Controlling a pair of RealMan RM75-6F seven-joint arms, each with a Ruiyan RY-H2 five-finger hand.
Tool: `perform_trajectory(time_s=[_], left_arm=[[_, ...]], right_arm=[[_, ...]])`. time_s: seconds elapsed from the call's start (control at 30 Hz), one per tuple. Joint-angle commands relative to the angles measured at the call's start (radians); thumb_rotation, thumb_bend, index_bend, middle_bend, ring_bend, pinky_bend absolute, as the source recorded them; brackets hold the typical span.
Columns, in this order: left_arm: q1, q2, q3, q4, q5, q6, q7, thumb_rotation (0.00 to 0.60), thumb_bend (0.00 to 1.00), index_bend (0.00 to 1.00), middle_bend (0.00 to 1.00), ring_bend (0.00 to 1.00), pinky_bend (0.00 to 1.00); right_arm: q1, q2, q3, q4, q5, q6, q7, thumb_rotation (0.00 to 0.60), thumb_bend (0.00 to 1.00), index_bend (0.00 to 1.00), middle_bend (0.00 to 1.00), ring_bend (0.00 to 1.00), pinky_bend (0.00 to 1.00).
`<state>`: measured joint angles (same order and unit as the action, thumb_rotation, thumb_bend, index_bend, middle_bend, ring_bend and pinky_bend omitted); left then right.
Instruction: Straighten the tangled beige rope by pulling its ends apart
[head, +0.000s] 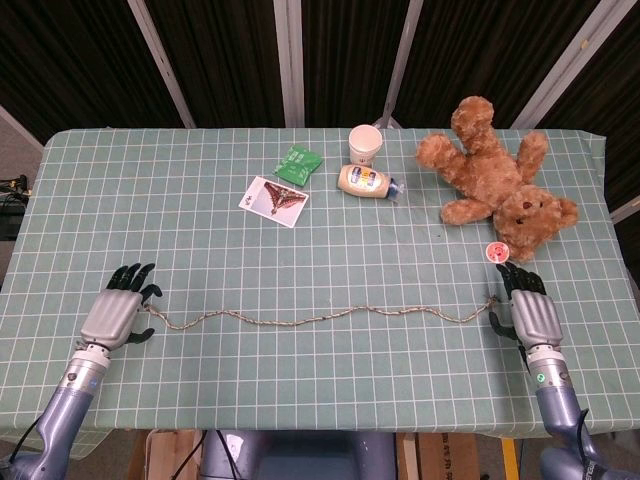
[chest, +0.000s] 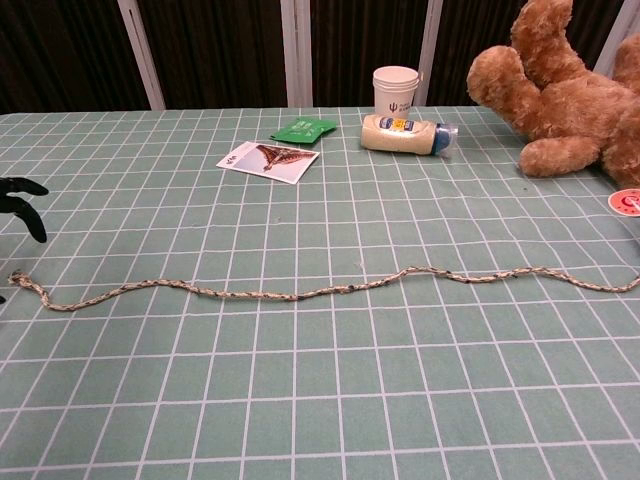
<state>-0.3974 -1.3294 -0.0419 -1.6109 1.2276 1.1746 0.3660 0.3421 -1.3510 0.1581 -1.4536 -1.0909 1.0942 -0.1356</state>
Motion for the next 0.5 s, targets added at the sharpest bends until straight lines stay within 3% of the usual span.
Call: perform_trajectory(time_s=[0.03, 0.27, 0.5], left_arm=[[0.017, 0.034, -0.003, -0.034, -0.010, 0.013, -0.023, 0.600, 0.18, 0.26, 0.00, 0.00, 0.00], [0.099, 0.109, 0.014, -0.101, 0.083, 0.137, -0.170, 0.600, 0.15, 0.14, 0.00, 0.00, 0.00], [0.200, 0.181, 0.076, -0.116, 0.211, 0.268, -0.312, 0.600, 0.15, 0.11, 0.00, 0.00, 0.00]], right_arm=[[-0.006, 0.021, 0.009, -0.029, 0.023, 0.011, -0.020, 0.600, 0.36, 0.00, 0.00, 0.00, 0.00], [-0.048, 0.097, 0.018, -0.134, 0.004, 0.091, -0.011, 0.600, 0.35, 0.00, 0.00, 0.00, 0.00], [-0.146, 0.178, -0.048, -0.201, -0.206, 0.264, 0.071, 0.600, 0.35, 0.00, 0.00, 0.00, 0.00]])
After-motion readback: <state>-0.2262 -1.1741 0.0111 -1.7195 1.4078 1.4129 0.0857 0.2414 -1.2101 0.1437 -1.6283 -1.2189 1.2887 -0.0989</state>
